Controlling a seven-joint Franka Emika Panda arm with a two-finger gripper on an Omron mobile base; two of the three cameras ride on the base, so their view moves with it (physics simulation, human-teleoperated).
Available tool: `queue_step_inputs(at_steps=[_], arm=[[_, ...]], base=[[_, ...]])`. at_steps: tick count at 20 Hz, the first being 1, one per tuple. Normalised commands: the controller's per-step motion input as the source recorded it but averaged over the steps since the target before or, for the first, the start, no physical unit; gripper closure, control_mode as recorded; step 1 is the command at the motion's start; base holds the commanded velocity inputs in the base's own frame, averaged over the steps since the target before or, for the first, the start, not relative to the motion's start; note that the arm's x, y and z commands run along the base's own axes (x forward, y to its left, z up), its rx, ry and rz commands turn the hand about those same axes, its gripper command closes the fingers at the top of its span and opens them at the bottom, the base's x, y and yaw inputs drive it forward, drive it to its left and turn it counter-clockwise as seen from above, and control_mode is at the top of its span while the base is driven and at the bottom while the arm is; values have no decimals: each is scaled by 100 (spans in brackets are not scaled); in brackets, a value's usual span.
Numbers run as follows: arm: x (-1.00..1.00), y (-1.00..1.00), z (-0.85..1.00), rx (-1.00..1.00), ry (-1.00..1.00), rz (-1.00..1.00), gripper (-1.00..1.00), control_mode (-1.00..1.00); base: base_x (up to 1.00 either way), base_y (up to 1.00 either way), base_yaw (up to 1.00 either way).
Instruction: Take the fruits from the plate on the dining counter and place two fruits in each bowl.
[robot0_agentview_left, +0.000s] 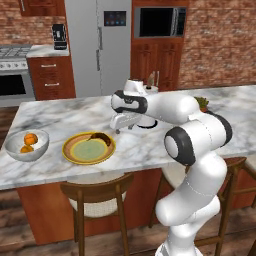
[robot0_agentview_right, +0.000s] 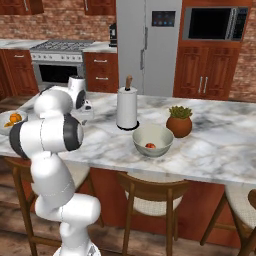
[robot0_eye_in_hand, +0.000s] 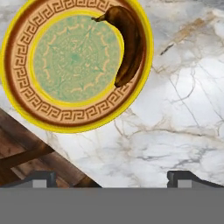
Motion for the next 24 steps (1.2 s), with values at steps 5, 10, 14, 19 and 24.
queue_step_inputs(at_steps=[5,10,14,19,24], arm=[[35,3,-3,0,0,-1,-100,-100],[38,2,0,0,0,0,-100,-100],[32,26,-22,-5,0,-2,-100,-100],[-1,39,-2,-10,8,-5,-100,-100],[-6,12,-2,-4,8,-5,-100,-100]], base=[[0,0,0],[0,0,0],[0,0,0],[0,0,0],[0,0,0]])
